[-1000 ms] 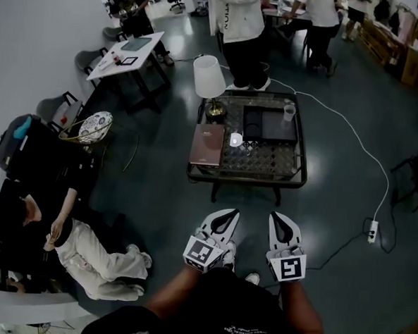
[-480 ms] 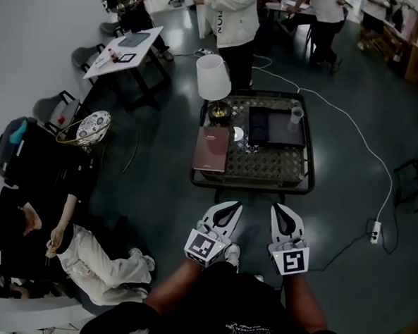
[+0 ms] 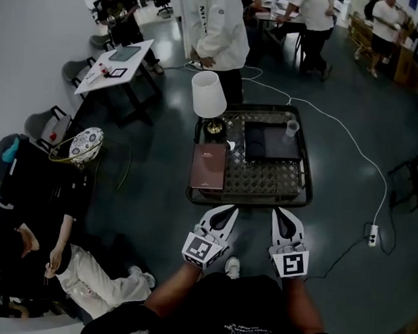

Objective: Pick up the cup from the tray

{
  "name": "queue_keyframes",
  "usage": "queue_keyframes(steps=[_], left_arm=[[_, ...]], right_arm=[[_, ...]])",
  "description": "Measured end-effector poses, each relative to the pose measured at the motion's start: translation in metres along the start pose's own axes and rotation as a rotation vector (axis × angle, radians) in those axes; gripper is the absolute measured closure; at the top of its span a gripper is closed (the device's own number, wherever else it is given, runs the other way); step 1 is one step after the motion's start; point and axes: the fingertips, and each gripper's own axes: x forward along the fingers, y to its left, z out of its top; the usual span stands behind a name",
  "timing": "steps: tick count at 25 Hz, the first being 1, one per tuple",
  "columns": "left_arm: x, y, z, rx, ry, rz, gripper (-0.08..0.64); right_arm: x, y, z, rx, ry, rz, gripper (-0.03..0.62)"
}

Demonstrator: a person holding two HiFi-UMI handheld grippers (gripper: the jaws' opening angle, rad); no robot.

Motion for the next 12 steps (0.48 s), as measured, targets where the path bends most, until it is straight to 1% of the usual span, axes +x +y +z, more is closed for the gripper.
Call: queue_keyframes(steps=[3,6,9,12], left_arm=[[-0.001,0.012,0.006,0.001,-0.012,0.003,0.551],[0.003,0.014,0.01,-0.005,-0.018,0.003,0.551],[0.009,0.013,0.009,0.003,-0.029,-0.017,0.551],[0.014,0.007,0.003,-0.024,-0.022,-0.03,0.551]], right_arm=[[0.004,0.002,0.006,-0.004,-0.024,-0.009,0.583],[0.005,0.0,0.007,-0.004,-0.02,-0.015,0.583],[0.009,-0.004,0.008,-0.002,-0.023,-0.026,0.583],[0.008,-0.005,0.004,0.012,-0.009,-0.032,0.583]])
